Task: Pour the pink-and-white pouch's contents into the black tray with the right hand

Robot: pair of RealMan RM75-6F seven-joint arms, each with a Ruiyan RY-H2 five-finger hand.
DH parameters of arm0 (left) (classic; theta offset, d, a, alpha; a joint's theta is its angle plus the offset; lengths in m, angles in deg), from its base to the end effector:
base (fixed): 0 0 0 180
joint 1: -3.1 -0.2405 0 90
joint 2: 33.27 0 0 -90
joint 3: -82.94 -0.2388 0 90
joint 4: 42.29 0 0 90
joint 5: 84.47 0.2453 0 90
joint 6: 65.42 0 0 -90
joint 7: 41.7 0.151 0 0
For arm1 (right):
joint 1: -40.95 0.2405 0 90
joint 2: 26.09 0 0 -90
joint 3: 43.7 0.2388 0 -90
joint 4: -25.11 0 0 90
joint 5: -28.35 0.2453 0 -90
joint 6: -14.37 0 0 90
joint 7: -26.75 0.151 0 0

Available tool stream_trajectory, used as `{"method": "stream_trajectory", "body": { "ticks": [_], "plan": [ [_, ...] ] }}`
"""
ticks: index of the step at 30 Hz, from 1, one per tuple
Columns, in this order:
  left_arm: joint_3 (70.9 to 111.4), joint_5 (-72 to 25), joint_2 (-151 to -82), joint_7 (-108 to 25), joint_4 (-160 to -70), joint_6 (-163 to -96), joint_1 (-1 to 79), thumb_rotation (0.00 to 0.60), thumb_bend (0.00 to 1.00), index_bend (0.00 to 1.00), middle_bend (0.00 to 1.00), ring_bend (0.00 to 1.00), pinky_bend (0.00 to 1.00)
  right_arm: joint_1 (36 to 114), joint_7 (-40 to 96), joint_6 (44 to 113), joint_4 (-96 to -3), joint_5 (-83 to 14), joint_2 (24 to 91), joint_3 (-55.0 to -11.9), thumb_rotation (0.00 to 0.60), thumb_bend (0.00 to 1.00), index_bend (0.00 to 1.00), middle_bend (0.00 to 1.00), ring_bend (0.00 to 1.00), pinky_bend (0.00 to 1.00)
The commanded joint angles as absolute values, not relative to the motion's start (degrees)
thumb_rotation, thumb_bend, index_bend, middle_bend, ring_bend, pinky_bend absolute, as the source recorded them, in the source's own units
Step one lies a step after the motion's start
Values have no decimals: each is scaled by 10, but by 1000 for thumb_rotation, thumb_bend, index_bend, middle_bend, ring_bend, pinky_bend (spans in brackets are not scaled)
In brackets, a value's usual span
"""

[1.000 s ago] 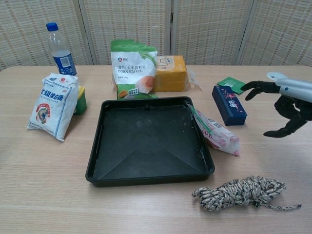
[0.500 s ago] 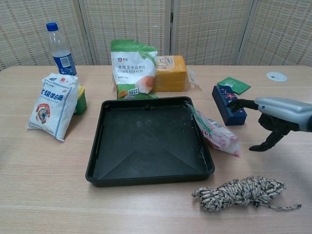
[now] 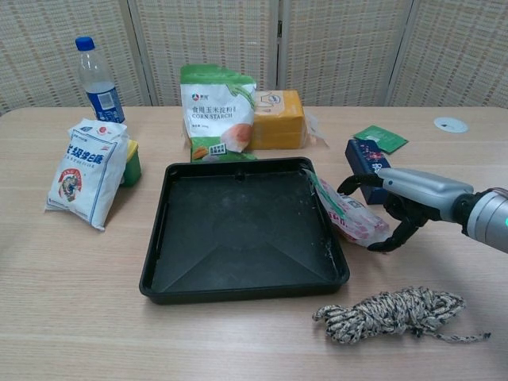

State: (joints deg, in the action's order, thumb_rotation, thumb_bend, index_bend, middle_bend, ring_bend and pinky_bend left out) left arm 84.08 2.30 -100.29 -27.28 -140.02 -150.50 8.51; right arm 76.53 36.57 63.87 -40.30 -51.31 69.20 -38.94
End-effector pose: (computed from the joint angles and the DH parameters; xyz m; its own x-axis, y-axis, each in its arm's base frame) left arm -0.2788 0.1824 0.0896 0.4949 0.0307 0.8684 0.8686 -0.0466 -0.4934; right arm -0.2221 -0.3283 -0.0884 0.2896 -0.4452 0.8473 -0.9409 -0.2946 0.1668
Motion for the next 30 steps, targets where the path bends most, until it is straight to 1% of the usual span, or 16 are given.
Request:
{"method": "stream_trajectory", "body": {
  "ticks": [1, 12, 19, 22, 25, 30],
  "plan": [
    [841, 21, -1003, -274, -1399, -1504, 84, 600, 309, 122, 152, 115, 47, 771, 386, 636, -382, -521, 703, -390, 600, 208, 187, 215, 846, 846],
    [841, 20, -1002, -276, -1399, -1501, 85, 600, 309, 122, 152, 115, 46, 779, 417, 635, -336, -536, 724, -396, 600, 208, 221, 233, 847, 846],
    [841, 19, -1001, -276, -1401, -1503, 85, 600, 309, 120, 152, 116, 46, 784, 435, 636, -308, -542, 738, -398, 600, 208, 296, 256, 846, 847],
    [841, 18, -1000, -275, -1401, -1503, 85, 600, 309, 120, 152, 116, 45, 784, 448, 641, -291, -545, 748, -397, 600, 208, 347, 290, 859, 865],
    [841, 19, -1000, -275, -1403, -1503, 85, 600, 309, 119, 152, 116, 44, 784, 461, 647, -274, -547, 758, -396, 600, 212, 427, 323, 872, 883],
    [841, 19, -998, -275, -1405, -1505, 83, 600, 309, 119, 151, 115, 44, 778, 473, 668, -253, -551, 769, -394, 600, 277, 558, 407, 904, 921]
  ]
}}
